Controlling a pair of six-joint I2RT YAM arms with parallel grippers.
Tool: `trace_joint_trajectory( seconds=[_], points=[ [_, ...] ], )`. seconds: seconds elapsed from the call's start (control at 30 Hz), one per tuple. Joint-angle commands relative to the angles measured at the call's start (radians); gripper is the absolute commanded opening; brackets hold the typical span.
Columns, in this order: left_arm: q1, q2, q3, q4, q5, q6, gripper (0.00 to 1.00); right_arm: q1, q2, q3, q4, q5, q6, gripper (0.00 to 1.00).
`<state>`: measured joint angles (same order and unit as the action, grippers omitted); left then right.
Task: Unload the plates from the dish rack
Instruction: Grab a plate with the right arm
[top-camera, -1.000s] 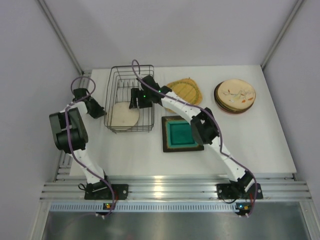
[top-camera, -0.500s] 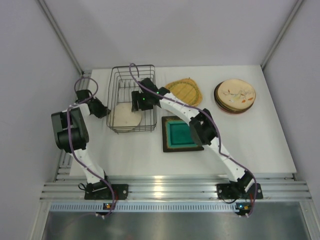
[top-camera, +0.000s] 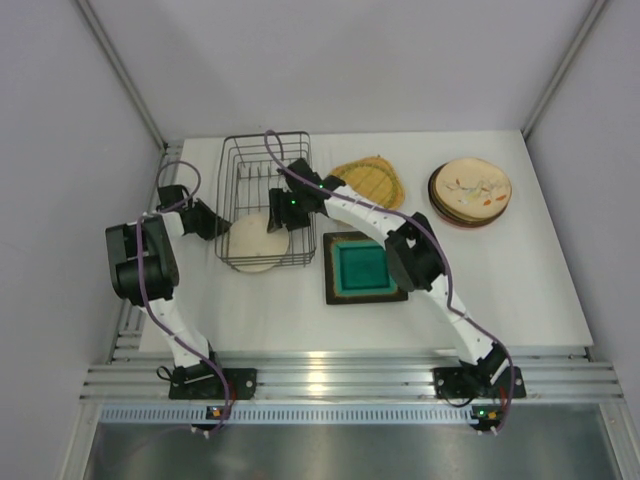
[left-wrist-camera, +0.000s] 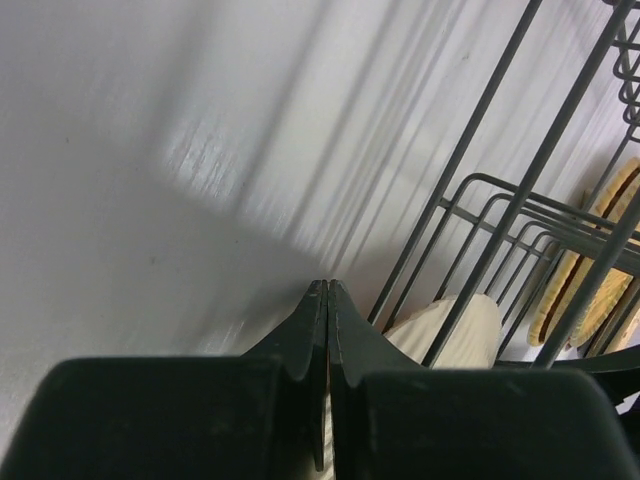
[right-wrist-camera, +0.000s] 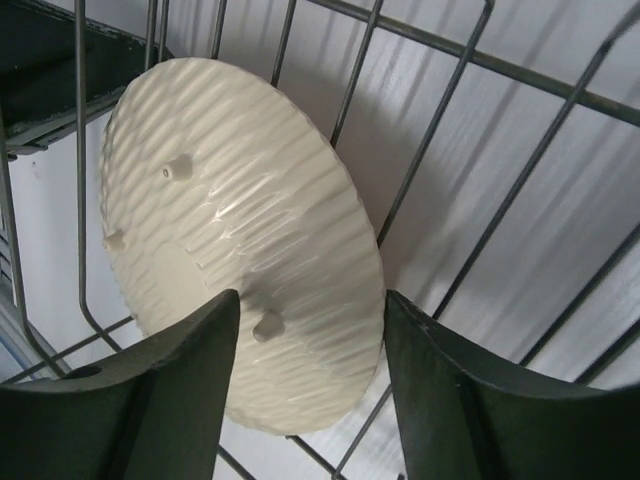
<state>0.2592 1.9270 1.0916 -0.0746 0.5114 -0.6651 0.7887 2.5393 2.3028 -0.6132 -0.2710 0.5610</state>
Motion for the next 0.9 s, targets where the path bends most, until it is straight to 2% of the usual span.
trace_joint_trajectory(
  seconds=[0.0, 0.2, 0.4, 0.63, 0.73, 0.87],
  points=[
    [-0.003, -0.074, -0.018, 0.009, 0.015, -0.010, 0.00, -0.006, -0.143, -0.049, 0.075, -0.037, 0.048, 0.55],
    [0.015, -0.092, -0.032, 0.018, 0.013, -0.027, 0.00, -0.034, -0.205, -0.123, 0.174, -0.060, 0.089, 0.30],
    [0.018, -0.089, -0.029, 0.021, 0.022, -0.030, 0.00, -0.062, -0.237, -0.183, 0.277, -0.171, 0.158, 0.20],
    [0.018, -0.082, -0.027, 0.025, 0.035, -0.036, 0.00, -0.083, -0.246, -0.292, 0.501, -0.399, 0.286, 0.18],
    [0.018, -0.082, -0.030, 0.035, 0.041, -0.042, 0.00, -0.088, -0.241, -0.335, 0.634, -0.499, 0.367, 0.20],
    [0.018, -0.082, -0.035, 0.039, 0.049, -0.050, 0.00, -0.086, -0.248, -0.391, 0.748, -0.554, 0.448, 0.23]
  ],
)
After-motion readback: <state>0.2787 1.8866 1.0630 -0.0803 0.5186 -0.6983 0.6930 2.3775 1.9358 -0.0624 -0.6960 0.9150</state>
